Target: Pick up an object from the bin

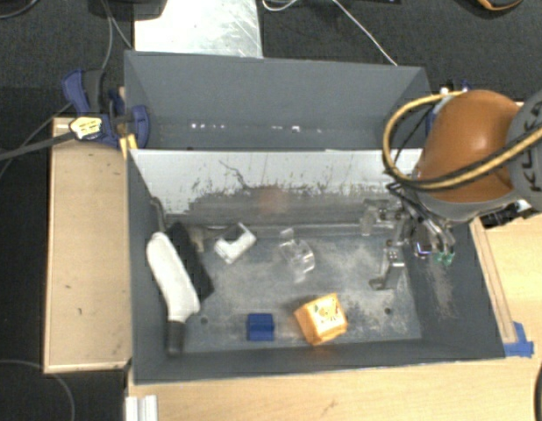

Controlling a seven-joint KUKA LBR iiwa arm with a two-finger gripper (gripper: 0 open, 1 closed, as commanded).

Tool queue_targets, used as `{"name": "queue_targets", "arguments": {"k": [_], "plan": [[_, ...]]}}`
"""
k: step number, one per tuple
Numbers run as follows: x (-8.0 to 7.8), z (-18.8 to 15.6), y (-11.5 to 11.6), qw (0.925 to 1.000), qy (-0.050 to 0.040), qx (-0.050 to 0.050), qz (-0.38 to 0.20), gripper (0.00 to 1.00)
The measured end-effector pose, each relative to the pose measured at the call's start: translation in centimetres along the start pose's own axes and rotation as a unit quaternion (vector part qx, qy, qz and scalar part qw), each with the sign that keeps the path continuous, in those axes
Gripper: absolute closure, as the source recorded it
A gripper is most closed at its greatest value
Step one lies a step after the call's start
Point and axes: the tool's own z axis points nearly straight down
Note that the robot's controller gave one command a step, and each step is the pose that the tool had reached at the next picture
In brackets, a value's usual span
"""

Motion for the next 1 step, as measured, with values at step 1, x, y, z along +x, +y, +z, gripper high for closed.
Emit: {"name": "queue_targets", "arguments": {"k": [1], "plan": [[4.15, 7.99, 1.23, 0.9986, 0.0009, 0.000, -0.054, 0.00]]}}
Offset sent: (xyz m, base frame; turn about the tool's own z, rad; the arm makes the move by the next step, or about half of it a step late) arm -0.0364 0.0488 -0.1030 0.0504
